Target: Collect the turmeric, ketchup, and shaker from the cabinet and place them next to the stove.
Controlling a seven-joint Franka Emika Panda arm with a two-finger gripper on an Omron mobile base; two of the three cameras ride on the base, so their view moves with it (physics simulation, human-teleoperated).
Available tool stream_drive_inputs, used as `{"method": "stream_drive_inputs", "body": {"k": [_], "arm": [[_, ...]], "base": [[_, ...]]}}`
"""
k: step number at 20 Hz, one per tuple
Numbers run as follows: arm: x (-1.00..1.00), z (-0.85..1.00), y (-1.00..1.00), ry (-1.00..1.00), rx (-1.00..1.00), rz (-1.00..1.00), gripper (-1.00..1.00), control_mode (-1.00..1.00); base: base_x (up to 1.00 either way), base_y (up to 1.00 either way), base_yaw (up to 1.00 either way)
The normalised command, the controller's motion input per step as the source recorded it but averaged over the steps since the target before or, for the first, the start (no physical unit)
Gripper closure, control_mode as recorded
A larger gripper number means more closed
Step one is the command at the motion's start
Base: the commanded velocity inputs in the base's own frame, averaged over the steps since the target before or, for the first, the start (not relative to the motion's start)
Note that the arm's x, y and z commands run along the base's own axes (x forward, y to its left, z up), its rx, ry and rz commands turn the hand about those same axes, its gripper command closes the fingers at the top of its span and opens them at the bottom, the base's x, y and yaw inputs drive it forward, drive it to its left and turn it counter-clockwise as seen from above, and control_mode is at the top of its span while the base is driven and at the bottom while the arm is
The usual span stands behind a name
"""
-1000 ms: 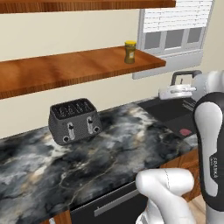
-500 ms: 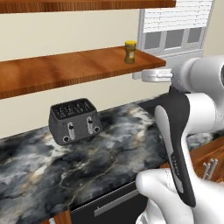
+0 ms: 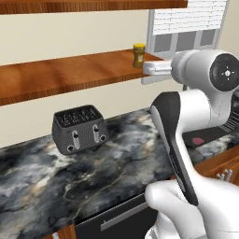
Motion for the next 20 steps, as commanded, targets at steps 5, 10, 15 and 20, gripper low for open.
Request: {"method": "stream_drive_inputs", "body": {"k": [5,10,15,20], "arm": [[0.12,0.17,0.00,-0.01,-0.01,0.00,-1.00,-1.00],[0.14,0.11,0.00,0.00,0.00,0.00,-1.00,-1.00],[0.22,0.06,0.00,0.00,-0.01,0.00,-1.00,-1.00],[0.28,0.07,0.00,0.00,-0.02,0.00,-1.00,-1.00]], "base": [[0.00,0.00,0.00],[0.00,0.00,0.00],[0.00,0.00,0.00],[0.00,0.00,0.00]]}}
